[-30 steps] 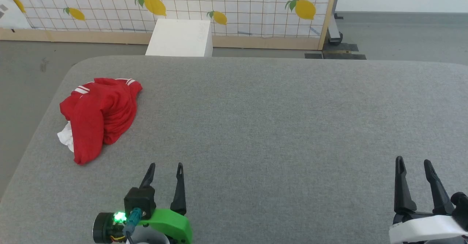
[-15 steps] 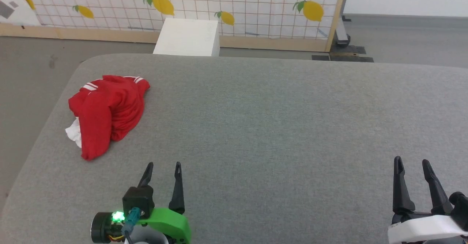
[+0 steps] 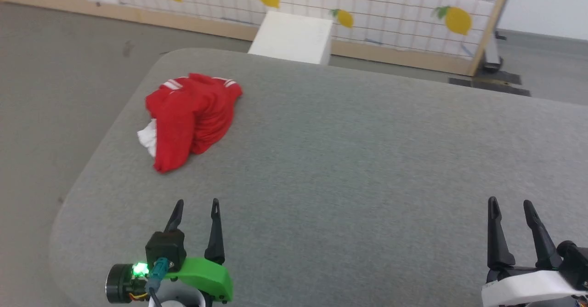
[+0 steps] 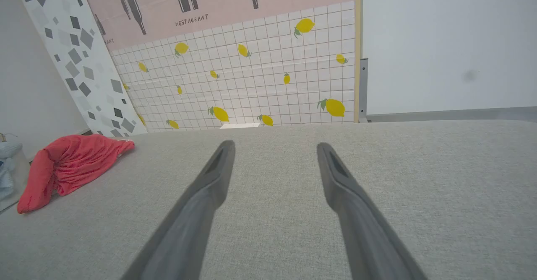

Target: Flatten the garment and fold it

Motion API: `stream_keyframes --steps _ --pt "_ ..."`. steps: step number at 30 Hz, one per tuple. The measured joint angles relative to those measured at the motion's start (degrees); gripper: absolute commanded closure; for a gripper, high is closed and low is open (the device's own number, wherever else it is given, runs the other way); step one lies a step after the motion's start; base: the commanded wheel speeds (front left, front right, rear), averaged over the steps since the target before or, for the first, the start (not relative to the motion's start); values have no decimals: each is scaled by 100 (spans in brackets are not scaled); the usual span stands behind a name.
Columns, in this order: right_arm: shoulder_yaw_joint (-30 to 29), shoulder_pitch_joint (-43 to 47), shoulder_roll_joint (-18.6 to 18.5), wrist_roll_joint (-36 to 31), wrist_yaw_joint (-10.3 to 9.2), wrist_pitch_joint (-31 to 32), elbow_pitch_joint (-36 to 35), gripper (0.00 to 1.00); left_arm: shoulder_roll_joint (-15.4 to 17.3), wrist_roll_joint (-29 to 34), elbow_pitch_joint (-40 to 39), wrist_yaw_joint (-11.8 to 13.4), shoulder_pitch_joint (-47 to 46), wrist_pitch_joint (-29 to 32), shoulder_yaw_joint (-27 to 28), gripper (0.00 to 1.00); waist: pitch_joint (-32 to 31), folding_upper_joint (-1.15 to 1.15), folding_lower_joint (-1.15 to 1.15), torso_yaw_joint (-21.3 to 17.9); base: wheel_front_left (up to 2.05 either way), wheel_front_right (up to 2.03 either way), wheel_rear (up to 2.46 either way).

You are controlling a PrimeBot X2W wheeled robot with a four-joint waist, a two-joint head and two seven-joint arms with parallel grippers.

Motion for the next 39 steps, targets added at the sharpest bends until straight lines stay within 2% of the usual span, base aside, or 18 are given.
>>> stream_keyframes --steps 17,23,30,39 --pt "236 1 5 -66 0 0 127 0 66 -32 -55 30 13 -4 29 0 22 0 0 1463 0 0 0" --pt "310 7 7 -175 0 0 167 0 120 -31 -57 30 23 -4 18 0 -3 0 0 1850 0 0 0" --pt "358 61 5 -201 0 3 221 0 147 -31 -62 46 39 -4 15 0 -35 0 0 2126 0 0 0" --pt "412 69 7 -201 0 37 240 0 162 -33 -101 71 67 -4 16 0 -39 0 0 2155 0 0 0"
